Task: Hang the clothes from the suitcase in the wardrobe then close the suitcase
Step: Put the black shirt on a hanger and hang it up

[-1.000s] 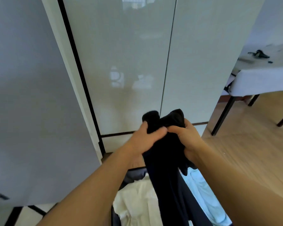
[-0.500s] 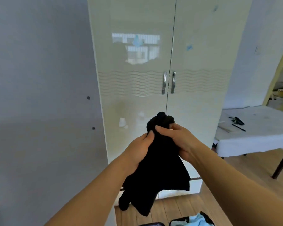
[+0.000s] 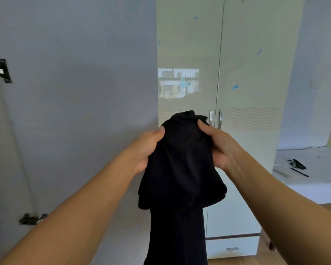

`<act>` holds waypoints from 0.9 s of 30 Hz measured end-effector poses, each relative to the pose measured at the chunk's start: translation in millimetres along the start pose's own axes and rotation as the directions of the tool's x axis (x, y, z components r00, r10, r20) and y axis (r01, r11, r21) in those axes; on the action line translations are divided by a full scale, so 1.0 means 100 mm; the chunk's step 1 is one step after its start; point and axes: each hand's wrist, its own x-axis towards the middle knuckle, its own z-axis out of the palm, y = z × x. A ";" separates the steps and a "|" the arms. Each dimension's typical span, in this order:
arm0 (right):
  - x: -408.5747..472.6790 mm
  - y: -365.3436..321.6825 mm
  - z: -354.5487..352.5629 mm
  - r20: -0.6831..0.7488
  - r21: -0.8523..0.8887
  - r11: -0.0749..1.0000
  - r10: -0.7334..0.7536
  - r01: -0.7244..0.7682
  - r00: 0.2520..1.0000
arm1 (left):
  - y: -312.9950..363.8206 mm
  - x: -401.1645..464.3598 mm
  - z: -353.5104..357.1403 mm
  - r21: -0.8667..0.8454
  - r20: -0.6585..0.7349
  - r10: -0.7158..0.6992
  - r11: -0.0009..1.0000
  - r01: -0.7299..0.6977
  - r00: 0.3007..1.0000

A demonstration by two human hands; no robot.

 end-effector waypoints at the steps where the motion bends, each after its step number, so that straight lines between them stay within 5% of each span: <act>1: -0.01 -0.02 0.08 0.001 -0.011 1.000 -0.022 0.022 1.000 | 0.04 -0.05 -0.10 -0.090 -0.013 -0.015 0.996 0.014 1.000; 5: -0.04 -0.09 0.28 -0.123 -0.009 0.996 -0.089 0.089 0.988 | 0.10 -0.18 -0.49 -0.268 -0.118 -0.043 0.963 0.010 0.992; 10: 0.02 -0.12 0.34 -0.377 -0.132 0.970 -0.239 0.203 0.895 | 0.18 -0.29 -1.11 -0.271 -0.395 -0.100 0.962 -0.012 0.913; 13: -0.03 -0.09 0.39 -0.236 -0.334 0.929 -0.245 0.158 0.940 | 0.27 -0.36 -1.33 -0.293 -0.371 -0.098 0.956 -0.016 0.923; 15: -0.07 -0.03 0.43 -0.010 -0.713 0.686 -0.214 0.143 0.977 | 0.35 -0.43 -1.36 -0.227 -0.219 -0.044 0.974 -0.007 0.975; 17: -0.07 0.06 0.51 0.111 -0.962 0.241 -0.100 0.132 0.989 | 0.40 -0.48 -1.40 -0.046 -0.110 0.044 0.998 -0.049 0.993; 19: 0.08 0.16 0.52 0.113 -0.984 -0.149 -0.093 0.098 0.989 | 0.43 -0.49 -1.45 0.177 -0.100 0.127 0.978 -0.108 0.987; 21: 0.21 0.22 0.52 0.135 -0.954 -0.292 -0.233 0.063 0.963 | 0.42 -0.51 -1.49 0.438 -0.168 0.192 0.893 -0.101 0.967; 24: 0.33 0.24 0.48 0.190 -0.976 -0.194 -0.508 0.104 0.840 | 0.39 -0.51 -1.55 0.580 -0.255 0.273 0.811 -0.079 0.928; 27: 0.39 0.16 0.49 0.006 -0.936 0.275 -0.613 0.221 0.790 | 0.40 -0.51 -1.63 0.507 -0.351 0.281 0.859 -0.071 0.893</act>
